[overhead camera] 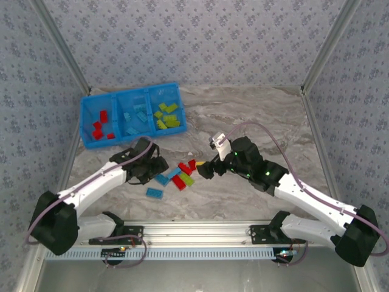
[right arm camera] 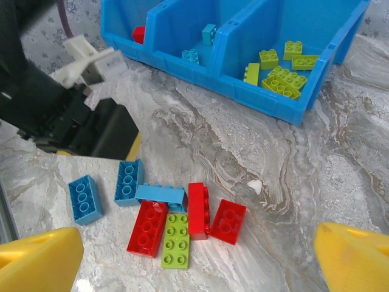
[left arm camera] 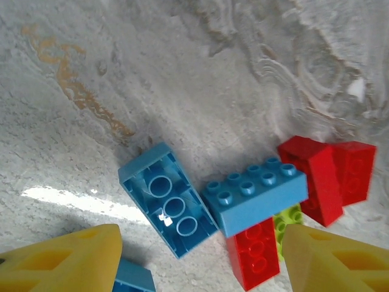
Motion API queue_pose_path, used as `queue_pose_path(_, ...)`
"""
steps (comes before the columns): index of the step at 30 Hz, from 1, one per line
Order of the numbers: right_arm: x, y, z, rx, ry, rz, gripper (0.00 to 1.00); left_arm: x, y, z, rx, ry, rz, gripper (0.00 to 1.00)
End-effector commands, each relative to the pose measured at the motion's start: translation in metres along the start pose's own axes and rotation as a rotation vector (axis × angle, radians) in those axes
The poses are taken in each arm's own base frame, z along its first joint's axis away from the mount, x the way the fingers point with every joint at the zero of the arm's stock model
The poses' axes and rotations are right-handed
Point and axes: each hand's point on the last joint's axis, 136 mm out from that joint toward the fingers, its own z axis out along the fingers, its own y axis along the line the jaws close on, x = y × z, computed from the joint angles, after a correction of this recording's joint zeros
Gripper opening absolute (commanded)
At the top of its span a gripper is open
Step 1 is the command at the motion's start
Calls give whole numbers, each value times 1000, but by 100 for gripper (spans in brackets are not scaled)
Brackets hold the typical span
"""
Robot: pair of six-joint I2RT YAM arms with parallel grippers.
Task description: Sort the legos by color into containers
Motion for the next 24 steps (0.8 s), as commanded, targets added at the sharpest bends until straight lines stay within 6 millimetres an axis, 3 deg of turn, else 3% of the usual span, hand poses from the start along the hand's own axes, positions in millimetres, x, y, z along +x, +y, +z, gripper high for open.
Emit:
queue_pose_path(1,-5,-2,-1,13,-28,23,100,3,9,11,-31,-9,-109,70)
queue_pose_path(8,3,-12,2,53,-24,55,100,7,15,34,-58,13,-113,72)
queue_pose_path(16,6,-10,5,38,-4,84,100,12,14,49,-67,44,-97,65)
queue_pose_path(24,43,40,29,-143,222,21,97,12,13,53,-72,51,-72,42)
